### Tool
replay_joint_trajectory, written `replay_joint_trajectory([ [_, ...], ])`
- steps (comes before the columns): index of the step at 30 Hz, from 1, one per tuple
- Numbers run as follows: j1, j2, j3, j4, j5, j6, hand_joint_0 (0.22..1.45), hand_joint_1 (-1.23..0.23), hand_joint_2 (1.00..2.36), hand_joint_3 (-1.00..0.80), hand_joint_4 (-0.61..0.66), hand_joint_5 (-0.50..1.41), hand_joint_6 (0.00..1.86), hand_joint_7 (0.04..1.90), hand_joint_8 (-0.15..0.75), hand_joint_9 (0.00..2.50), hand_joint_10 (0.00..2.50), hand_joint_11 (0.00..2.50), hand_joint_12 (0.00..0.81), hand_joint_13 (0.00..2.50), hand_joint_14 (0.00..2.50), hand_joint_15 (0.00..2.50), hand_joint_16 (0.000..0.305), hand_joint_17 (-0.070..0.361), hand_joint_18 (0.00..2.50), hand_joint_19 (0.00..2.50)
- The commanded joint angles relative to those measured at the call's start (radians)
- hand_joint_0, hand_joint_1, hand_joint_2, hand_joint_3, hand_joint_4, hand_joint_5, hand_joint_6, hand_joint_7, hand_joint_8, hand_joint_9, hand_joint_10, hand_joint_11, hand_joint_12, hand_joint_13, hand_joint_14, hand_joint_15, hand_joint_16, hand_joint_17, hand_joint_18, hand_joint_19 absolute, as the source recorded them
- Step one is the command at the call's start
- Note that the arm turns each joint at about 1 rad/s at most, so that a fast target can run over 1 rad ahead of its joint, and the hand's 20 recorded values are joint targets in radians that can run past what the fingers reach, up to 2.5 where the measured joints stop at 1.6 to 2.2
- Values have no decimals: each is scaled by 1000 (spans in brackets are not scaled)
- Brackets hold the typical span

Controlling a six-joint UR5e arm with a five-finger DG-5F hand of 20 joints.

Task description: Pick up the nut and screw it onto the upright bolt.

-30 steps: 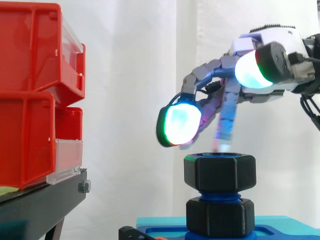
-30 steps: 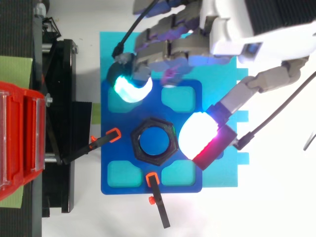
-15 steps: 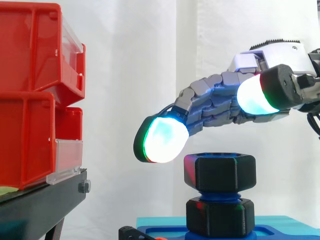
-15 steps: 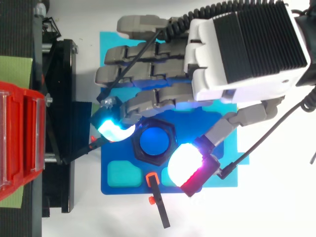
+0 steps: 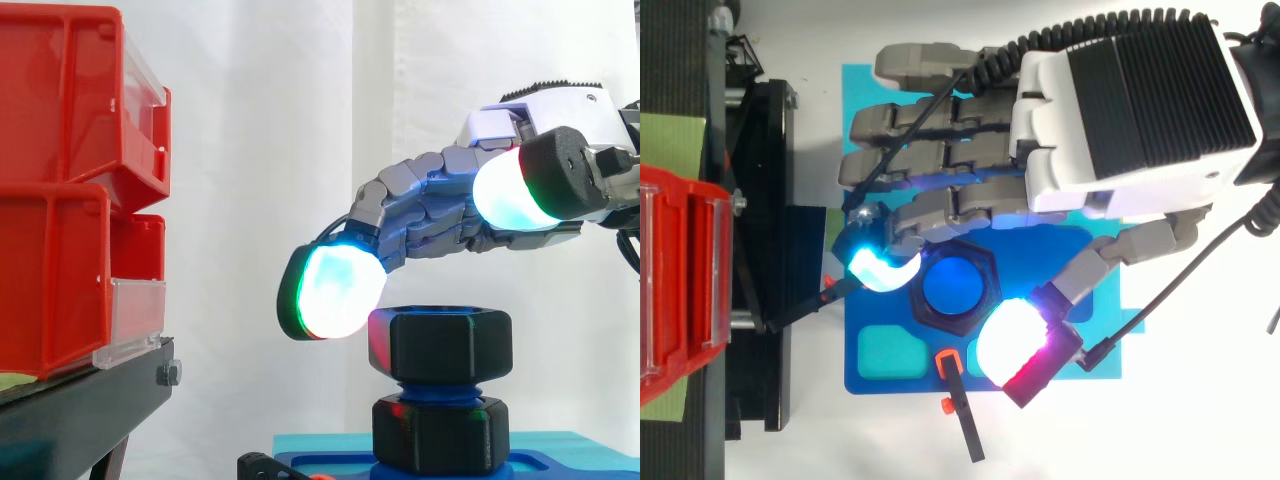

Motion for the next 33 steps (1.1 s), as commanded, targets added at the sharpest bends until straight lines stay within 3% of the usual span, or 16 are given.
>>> replay_joint_trajectory([
  [1,0,0,0,0,0,0,462,-277,1000,-500,131,-133,503,789,225,435,0,0,341,183,0,0,40,90,0,0],
  [9,-6,1,0,-2,-6,0,481,-300,1000,-500,182,-68,504,976,239,661,0,0,333,360,0,0,35,79,0,0],
  [17,-28,1,0,1,-26,-2,504,-357,1000,-500,37,33,505,1213,248,1020,0,4,315,575,0,6,28,62,129,0],
  [26,-89,1,0,-35,-87,-15,520,-376,1000,-500,108,100,501,1256,175,1548,0,72,244,978,1,54,20,45,643,172],
  [33,-111,1,0,-55,-97,-23,522,-370,1000,-500,98,109,500,1327,147,1800,6,198,215,1155,1,88,16,37,855,275],
])
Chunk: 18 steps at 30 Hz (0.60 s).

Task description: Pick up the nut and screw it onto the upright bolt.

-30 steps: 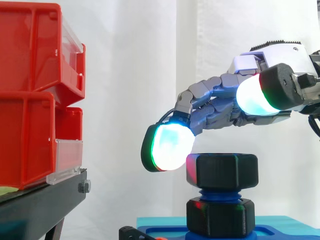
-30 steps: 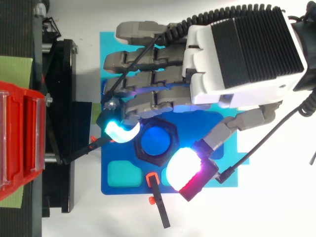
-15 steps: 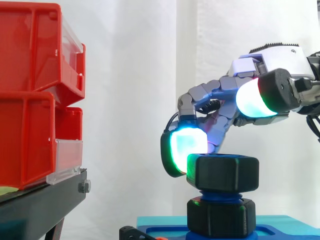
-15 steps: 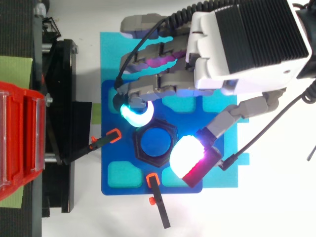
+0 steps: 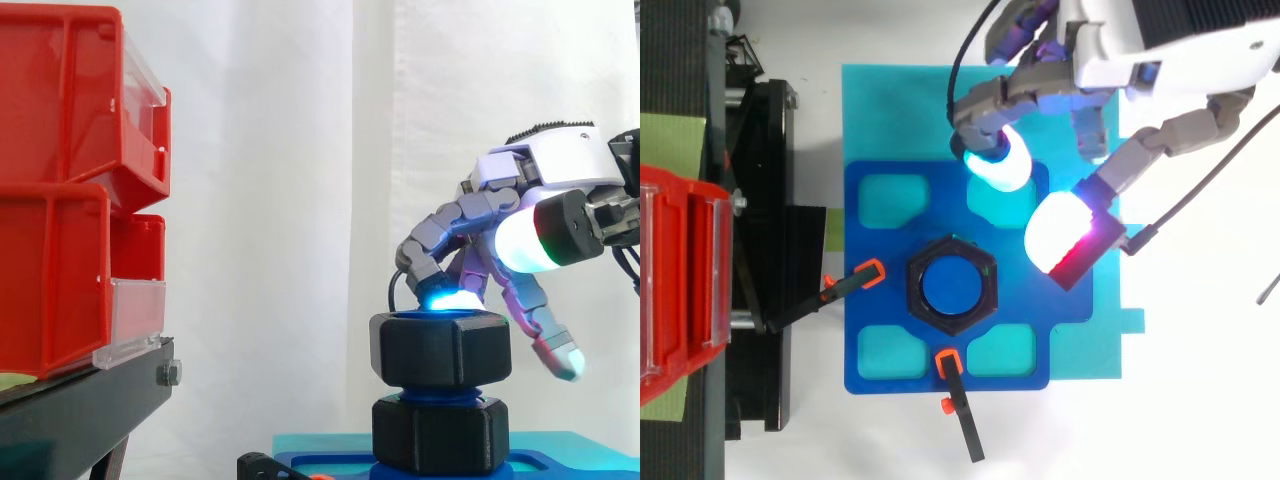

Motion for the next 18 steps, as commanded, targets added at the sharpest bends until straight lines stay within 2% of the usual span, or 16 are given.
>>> replay_joint_trajectory([
  [1,-11,-1,0,-5,-4,-2,520,-365,1000,-500,89,108,500,1324,151,1814,7,232,221,1165,2,89,17,38,866,273],
  [4,-16,1,8,-3,-4,-2,514,-343,1000,-500,89,77,502,1217,210,1769,10,299,246,1076,2,92,20,46,748,239],
  [6,-16,1,17,-3,-4,-2,511,-333,1000,-500,38,37,505,1158,226,1675,12,310,265,1028,4,105,22,50,678,227],
  [10,-13,-1,86,-11,-16,-2,503,-327,1000,-500,147,-30,505,1023,234,1501,9,304,290,905,3,114,28,63,569,254],
  [13,-7,-1,118,-20,-30,-5,496,-326,1000,-500,191,-66,504,905,235,1337,7,236,306,806,3,109,31,71,481,267],
  [15,-4,-1,120,-16,-30,-9,487,-322,1000,-500,155,-109,502,739,229,1109,4,97,320,672,2,81,35,79,353,243],
  [17,6,-1,117,-9,-24,-18,478,-315,1000,-500,129,-136,502,666,225,917,0,0,325,564,0,45,36,82,229,194],
  [18,9,-1,115,-6,-22,-19,478,-312,1000,-500,127,-138,501,658,225,909,0,0,325,550,1,39,36,82,212,182],
])
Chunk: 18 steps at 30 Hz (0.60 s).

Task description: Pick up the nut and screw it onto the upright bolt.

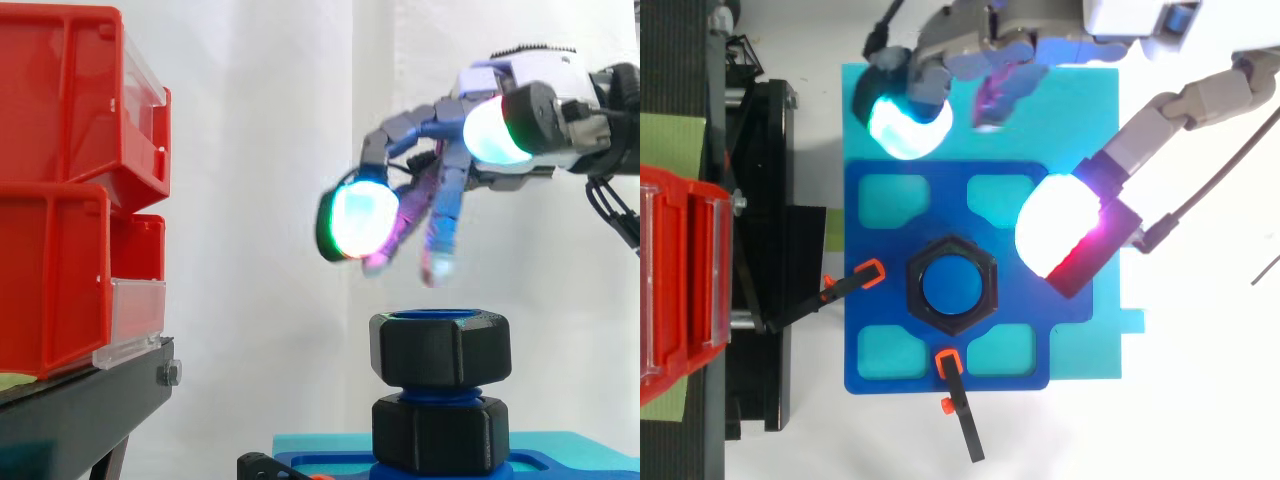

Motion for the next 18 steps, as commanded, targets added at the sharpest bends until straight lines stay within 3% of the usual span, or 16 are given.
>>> replay_joint_trajectory([
  [1,13,0,-4,9,5,-9,471,-302,1000,-500,105,-155,501,612,218,757,0,0,329,454,0,8,37,84,93,117],
  [5,36,0,-46,55,39,-6,462,-287,1000,-500,82,-167,500,556,203,595,0,0,329,291,0,0,37,84,0,14],
  [11,72,0,-93,98,62,8,455,-280,1000,-500,66,-175,500,539,196,484,0,0,335,177,0,0,38,86,0,0],
  [18,90,-2,-96,98,78,14,453,-272,1000,-500,59,-183,500,531,186,404,0,0,337,129,0,0,39,89,0,0],
])
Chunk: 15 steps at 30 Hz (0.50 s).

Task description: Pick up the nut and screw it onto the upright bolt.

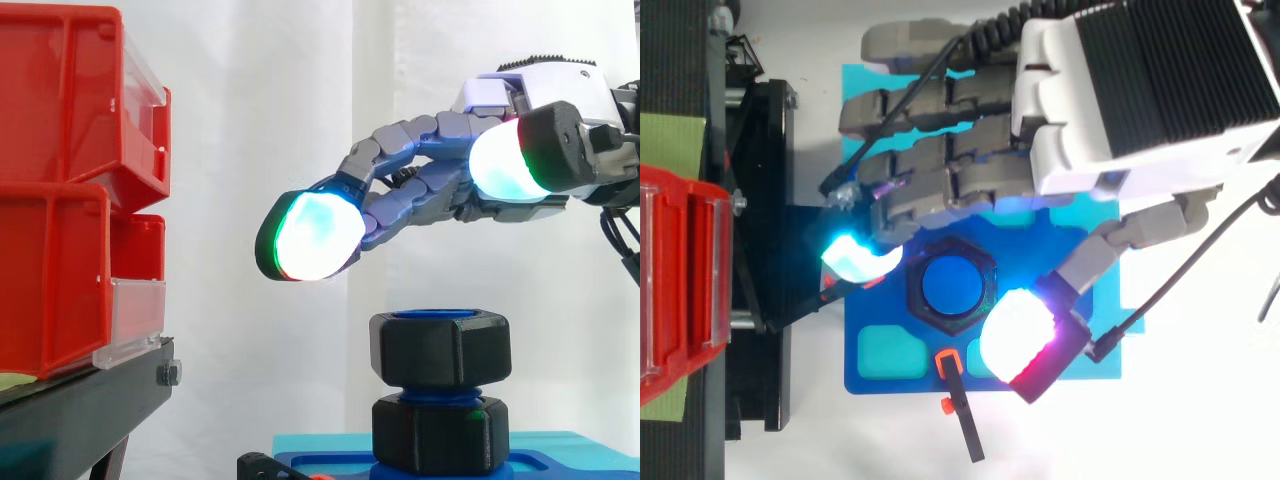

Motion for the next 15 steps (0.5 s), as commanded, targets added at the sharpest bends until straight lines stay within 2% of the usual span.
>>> replay_joint_trajectory([
  [1,8,1,-1,-2,4,2,453,-272,1000,-500,59,-183,500,531,186,394,0,0,337,128,0,0,39,89,0,0],
  [15,21,-1,-3,-22,4,0,453,-264,1000,-500,80,-178,500,552,192,375,0,0,340,126,0,0,40,90,0,0],
])
